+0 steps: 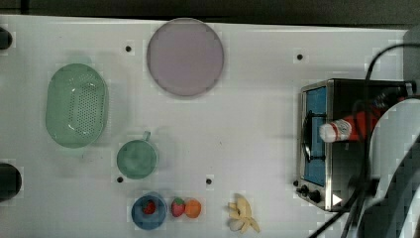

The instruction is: Pick Ketchup from oven and place it on table.

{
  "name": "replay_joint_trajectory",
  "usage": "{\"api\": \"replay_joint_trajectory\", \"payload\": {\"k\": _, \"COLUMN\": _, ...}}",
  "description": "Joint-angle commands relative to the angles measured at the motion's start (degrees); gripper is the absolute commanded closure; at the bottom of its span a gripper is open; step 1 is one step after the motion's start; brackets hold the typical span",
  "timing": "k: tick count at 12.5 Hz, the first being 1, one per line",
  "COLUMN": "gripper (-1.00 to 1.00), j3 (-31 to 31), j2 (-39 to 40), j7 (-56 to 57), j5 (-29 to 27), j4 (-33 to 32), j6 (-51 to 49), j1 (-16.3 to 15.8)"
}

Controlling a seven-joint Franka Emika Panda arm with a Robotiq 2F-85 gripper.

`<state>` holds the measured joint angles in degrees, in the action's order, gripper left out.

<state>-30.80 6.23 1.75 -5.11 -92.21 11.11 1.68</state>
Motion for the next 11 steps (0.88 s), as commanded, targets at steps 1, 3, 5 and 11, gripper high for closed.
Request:
{"api": "replay_joint_trajectory", "payload": {"k": 1, "gripper": -0.29, "j3": 6.67, "j2": -3.81, "j7": 3.17, "j5": 0.12, "j4": 1.02, "j6": -3.12, "j1": -6.62}}
{"api": "replay_joint_trajectory", "payload": {"k": 3, "gripper": -0.29, "j3": 11.93, "j2": -4.44, "j7": 3.16, "j5": 0.35, "j4": 0.90, "j6": -3.12, "j1": -7.60}}
{"api": "replay_joint_trajectory", "payload": {"k": 5, "gripper": -0.29, "j3": 17.12, "j2": -4.15, "j7": 2.51, "j5": 0.87, "j4": -0.30, "j6": -3.12, "j1": -8.14}}
{"api": "replay_joint_trajectory", "payload": {"k": 11, "gripper": -0.29, "j3": 25.31, "j2": -3.61, "j7": -11.28, "j5": 3.23, "j4": -17.42, "j6": 2.06, "j1": -8.54}}
